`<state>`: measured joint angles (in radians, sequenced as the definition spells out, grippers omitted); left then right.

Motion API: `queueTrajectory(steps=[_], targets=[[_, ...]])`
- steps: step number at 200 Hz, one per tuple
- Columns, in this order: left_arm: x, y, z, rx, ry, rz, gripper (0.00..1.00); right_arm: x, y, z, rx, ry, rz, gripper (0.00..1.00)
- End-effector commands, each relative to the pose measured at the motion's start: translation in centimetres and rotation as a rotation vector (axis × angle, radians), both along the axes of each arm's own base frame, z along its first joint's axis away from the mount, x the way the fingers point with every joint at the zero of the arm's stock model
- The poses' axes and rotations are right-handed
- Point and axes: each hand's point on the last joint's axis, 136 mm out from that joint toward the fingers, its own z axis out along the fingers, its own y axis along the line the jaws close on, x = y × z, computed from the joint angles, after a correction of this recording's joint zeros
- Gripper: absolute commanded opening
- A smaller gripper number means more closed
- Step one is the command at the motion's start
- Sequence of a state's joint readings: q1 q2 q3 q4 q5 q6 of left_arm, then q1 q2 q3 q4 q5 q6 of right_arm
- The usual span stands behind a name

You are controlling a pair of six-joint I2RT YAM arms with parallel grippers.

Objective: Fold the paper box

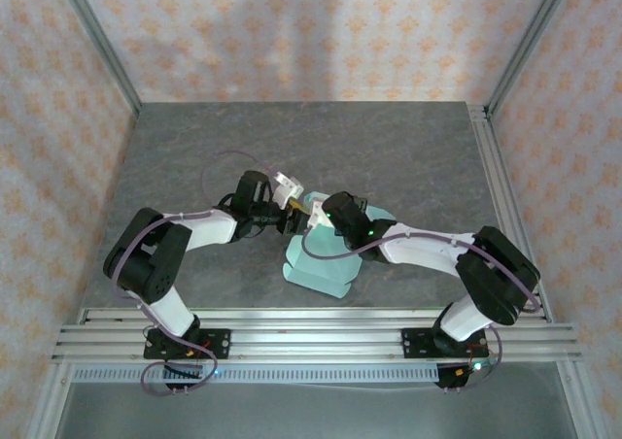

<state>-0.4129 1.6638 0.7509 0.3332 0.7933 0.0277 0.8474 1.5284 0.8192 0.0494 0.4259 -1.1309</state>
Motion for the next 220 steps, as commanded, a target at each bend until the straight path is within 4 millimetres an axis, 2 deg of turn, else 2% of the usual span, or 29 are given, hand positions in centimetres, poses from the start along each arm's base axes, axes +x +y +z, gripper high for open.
queueTrajectory(steps=[1,19,44,81,132,179,205,220], targets=[[0.5,0.3,0.8,0.023,-0.044,0.024,0.52,-0.1,-0.6,0.7,0.004,0.045,-0.039,0.03],[1.1,0.8,0.7,0.037,-0.050,0.065,0.54,-0.7,-0.7,1.0,0.033,0.123,-0.047,0.04],[1.3,1.1,1.6,0.013,-0.069,0.084,0.58,-0.9,-1.0,0.9,0.040,0.161,-0.066,0.04],[1.6,2.3,3.6,-0.008,-0.126,0.171,0.83,-1.2,-2.3,-0.7,0.068,0.295,-0.178,0.05],[1.8,5.8,5.7,0.025,-0.171,0.365,0.98,-2.2,-0.3,-1.7,0.302,0.535,-0.289,0.04],[1.5,9.0,7.2,0.051,-0.165,0.475,1.00,-2.5,-0.1,-3.1,0.385,0.718,-0.461,0.00],[1.6,10.1,6.8,0.066,-0.141,0.505,1.00,-3.3,0.6,-4.4,0.443,0.850,-0.529,0.00],[1.8,10.3,6.3,0.073,-0.130,0.507,1.00,-3.1,0.5,-5.2,0.451,0.862,-0.562,0.03]])
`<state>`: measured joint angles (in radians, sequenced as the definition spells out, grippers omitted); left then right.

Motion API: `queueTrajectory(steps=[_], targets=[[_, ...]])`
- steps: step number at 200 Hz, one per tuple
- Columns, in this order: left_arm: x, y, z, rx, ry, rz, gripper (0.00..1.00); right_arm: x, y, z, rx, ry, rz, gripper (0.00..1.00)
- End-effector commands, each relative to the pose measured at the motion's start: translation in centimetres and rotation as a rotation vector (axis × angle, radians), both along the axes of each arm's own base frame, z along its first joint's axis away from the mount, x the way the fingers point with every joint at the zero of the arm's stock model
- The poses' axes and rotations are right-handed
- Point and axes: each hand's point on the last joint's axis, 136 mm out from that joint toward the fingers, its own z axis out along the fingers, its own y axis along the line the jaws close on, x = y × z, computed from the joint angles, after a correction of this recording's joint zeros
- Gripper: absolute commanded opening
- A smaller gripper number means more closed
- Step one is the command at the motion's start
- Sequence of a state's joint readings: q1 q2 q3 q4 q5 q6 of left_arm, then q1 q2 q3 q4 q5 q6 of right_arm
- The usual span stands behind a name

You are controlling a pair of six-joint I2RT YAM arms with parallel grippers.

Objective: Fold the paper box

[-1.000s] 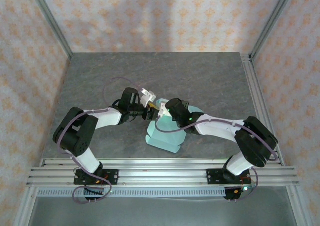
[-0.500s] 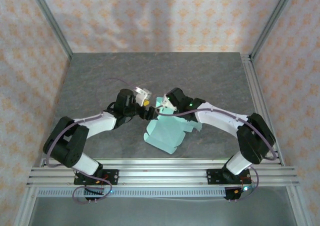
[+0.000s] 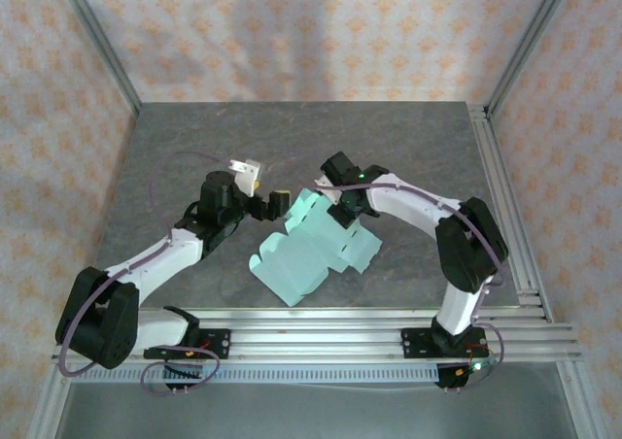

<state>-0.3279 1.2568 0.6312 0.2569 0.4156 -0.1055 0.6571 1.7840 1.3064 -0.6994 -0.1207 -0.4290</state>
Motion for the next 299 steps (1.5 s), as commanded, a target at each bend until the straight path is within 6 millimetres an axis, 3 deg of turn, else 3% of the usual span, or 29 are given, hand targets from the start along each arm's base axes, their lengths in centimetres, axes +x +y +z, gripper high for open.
queueTrajectory(steps=[1,33,50,139,263,299], targets=[[-0.1,1.1,-1.4,0.023,0.054,0.039,1.00,-1.8,0.0,-1.3,0.031,0.142,-0.084,0.03],[-0.1,0.8,-1.9,0.027,0.067,0.016,1.00,-1.0,-0.2,-1.7,0.074,0.134,-0.133,0.27],[0.0,0.6,-1.9,0.026,0.067,0.009,1.00,-0.3,-0.4,-1.1,0.157,0.121,-0.171,0.32],[0.1,0.1,-2.8,0.025,0.087,-0.023,1.00,0.6,-2.2,-2.1,0.315,0.125,-0.210,0.35],[-0.1,-0.1,-3.2,0.031,0.095,-0.036,1.00,-1.2,-2.1,-3.9,0.305,0.270,-0.162,0.36],[0.0,-0.1,-3.2,0.030,0.096,-0.037,1.00,-1.3,-2.1,-3.5,0.311,0.259,-0.149,0.21]])
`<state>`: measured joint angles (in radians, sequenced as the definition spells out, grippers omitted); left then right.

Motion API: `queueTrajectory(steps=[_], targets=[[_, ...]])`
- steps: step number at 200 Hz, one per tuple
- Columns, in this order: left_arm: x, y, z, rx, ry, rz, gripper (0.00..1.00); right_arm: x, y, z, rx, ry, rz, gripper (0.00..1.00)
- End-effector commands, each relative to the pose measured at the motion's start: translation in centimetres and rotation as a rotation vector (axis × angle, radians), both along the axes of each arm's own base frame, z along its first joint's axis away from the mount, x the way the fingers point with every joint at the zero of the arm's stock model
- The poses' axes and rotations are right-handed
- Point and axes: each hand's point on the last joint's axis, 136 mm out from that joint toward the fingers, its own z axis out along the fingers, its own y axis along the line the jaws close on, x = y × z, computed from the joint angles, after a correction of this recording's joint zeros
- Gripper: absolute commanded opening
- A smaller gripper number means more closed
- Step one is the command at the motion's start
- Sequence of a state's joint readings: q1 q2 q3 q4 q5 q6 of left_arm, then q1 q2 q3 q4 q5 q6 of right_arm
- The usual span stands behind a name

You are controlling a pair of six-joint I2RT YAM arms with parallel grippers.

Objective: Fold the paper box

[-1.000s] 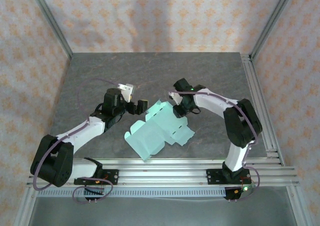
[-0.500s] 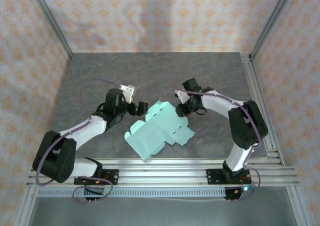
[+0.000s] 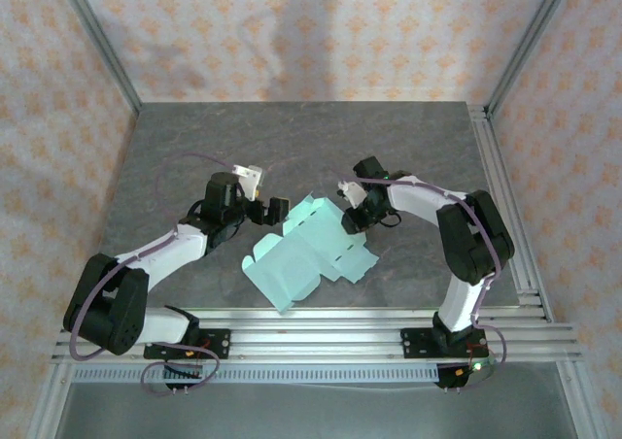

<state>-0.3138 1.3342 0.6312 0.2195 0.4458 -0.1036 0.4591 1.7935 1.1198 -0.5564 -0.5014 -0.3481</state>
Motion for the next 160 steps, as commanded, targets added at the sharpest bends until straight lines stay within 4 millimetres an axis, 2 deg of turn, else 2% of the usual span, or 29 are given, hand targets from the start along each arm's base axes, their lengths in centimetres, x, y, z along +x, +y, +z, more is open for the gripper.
queueTrajectory(steps=[1,25,76,112,141,160], targets=[[0.2,-0.2,0.4,0.005,-0.017,-0.025,1.00,0.2,0.1,0.9,0.018,-0.005,0.015,0.20],[0.2,-0.2,0.3,0.005,-0.017,-0.024,1.00,0.3,0.2,1.4,0.028,-0.026,0.018,0.00],[0.4,-0.1,0.5,-0.010,-0.017,-0.003,1.00,1.0,-0.4,3.3,0.006,-0.130,0.020,0.00],[0.5,0.1,0.3,-0.010,-0.012,0.005,1.00,1.4,-1.5,3.2,-0.078,-0.165,0.021,0.00],[1.3,0.9,0.2,-0.041,0.007,0.067,1.00,2.4,-2.4,5.2,-0.204,-0.355,0.084,0.00],[2.0,1.6,0.0,-0.069,0.028,0.112,1.00,3.0,-3.0,6.7,-0.353,-0.519,0.163,0.00]])
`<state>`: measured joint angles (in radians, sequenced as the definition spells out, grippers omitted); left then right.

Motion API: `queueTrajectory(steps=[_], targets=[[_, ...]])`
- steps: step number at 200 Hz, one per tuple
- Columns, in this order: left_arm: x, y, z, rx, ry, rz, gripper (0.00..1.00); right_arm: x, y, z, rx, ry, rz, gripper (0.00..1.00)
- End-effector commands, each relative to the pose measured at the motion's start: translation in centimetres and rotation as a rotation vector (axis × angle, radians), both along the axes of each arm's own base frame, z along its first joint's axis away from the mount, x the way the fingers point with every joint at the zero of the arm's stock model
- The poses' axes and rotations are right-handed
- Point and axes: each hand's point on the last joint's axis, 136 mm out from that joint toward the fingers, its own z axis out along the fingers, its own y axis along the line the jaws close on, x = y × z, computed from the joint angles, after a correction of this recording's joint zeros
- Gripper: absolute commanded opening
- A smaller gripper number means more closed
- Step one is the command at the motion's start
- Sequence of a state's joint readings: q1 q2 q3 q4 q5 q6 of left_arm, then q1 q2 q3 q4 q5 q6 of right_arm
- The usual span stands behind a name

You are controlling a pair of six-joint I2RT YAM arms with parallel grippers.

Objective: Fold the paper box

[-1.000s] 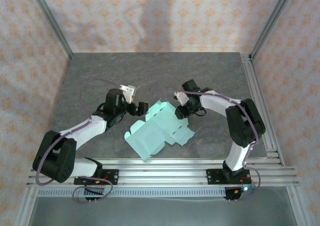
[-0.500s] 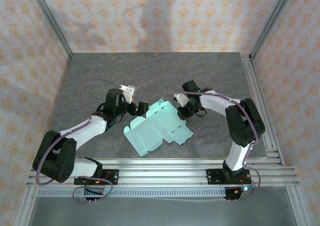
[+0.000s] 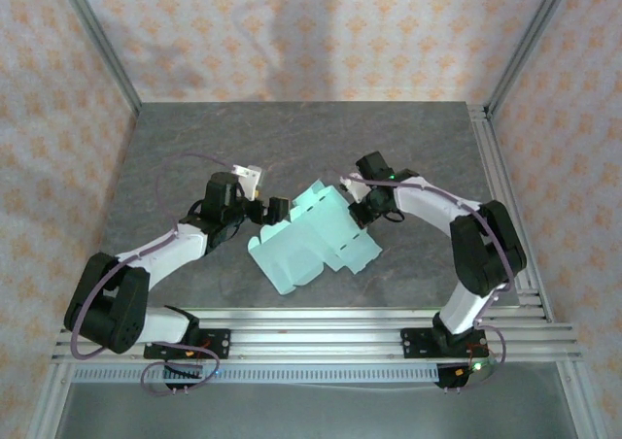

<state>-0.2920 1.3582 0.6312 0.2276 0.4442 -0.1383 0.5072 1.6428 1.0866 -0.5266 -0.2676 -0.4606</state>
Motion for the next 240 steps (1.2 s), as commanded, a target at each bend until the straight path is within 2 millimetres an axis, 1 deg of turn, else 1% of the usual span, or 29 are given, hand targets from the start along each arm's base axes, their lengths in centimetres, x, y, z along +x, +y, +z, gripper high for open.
queueTrajectory(steps=[1,23,38,57,86,101,117,142,165,187,206,240], targets=[[1.6,0.9,0.8,-0.051,-0.005,0.073,1.00,1.5,-1.4,3.0,-0.213,-0.260,0.079,0.00],[2.4,1.7,0.4,-0.058,0.025,0.113,1.00,2.1,-2.2,4.6,-0.408,-0.390,0.134,0.00],[2.8,2.0,0.3,-0.060,0.032,0.134,1.00,2.2,-2.2,5.6,-0.519,-0.462,0.180,0.00],[3.3,2.6,0.1,-0.041,0.033,0.172,1.00,2.5,-1.8,7.0,-0.623,-0.564,0.217,0.00],[3.6,2.5,-0.1,-0.029,0.020,0.161,1.00,3.3,-0.3,8.7,-0.710,-0.793,0.269,0.00],[3.8,2.6,-0.2,-0.026,0.019,0.164,1.00,3.7,0.0,8.8,-0.773,-0.848,0.300,0.00],[3.9,2.1,-0.3,-0.032,0.025,0.137,1.00,4.1,0.7,8.9,-0.810,-0.899,0.337,0.00],[3.9,1.7,-0.5,-0.039,0.036,0.119,1.00,4.7,1.5,9.0,-0.852,-0.975,0.353,0.00],[3.9,1.2,-0.6,-0.053,0.040,0.097,0.99,5.0,2.1,9.2,-0.848,-1.018,0.345,0.00],[3.8,0.2,-0.6,-0.080,0.045,0.055,0.94,5.3,2.2,8.9,-0.865,-1.035,0.342,0.00],[3.9,-0.4,-1.2,-0.082,0.058,0.029,0.90,5.2,2.4,8.3,-0.862,-1.035,0.355,0.00],[5.5,-1.2,-2.5,-0.082,0.090,0.014,0.79,4.9,2.3,7.8,-0.856,-1.025,0.364,0.00]])
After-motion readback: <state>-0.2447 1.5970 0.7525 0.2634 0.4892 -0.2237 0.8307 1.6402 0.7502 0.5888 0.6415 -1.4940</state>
